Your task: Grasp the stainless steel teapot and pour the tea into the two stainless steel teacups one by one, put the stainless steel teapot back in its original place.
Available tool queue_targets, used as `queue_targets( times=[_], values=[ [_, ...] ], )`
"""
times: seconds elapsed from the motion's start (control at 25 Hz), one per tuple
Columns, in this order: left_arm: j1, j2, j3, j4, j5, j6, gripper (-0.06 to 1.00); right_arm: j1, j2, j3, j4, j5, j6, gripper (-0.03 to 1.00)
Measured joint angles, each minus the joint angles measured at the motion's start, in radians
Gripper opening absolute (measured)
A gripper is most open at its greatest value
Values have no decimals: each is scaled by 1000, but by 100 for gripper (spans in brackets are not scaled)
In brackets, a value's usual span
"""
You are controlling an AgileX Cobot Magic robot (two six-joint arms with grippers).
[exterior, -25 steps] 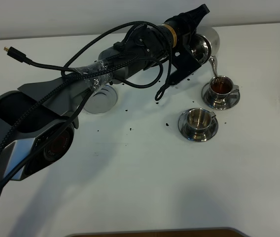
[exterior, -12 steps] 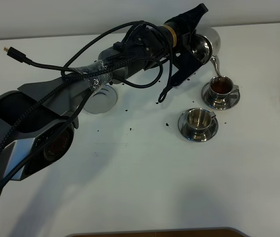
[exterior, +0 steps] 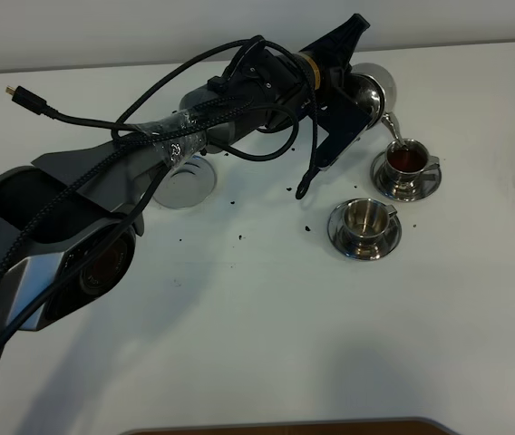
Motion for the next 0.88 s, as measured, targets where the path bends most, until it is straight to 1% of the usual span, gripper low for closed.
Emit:
queue_targets(
  times=[0.2, 0.32, 0.44, 0.72, 0.88],
  values=[
    [0, 0, 0, -9, 33, -59, 24, 0, 0, 0, 0, 0, 0, 42],
    [5, 0, 0, -27, 63, -143, 24, 0, 0, 0, 0, 0, 0, 42],
    [7, -6, 0, -50, 120, -230, 24, 0, 0, 0, 0, 0, 0, 42],
    [8, -59, 0, -74, 345, -419, 24, 0, 0, 0, 0, 0, 0, 42],
    [7, -100, 0, -151, 462, -493, 24, 0, 0, 0, 0, 0, 0, 42]
  ],
)
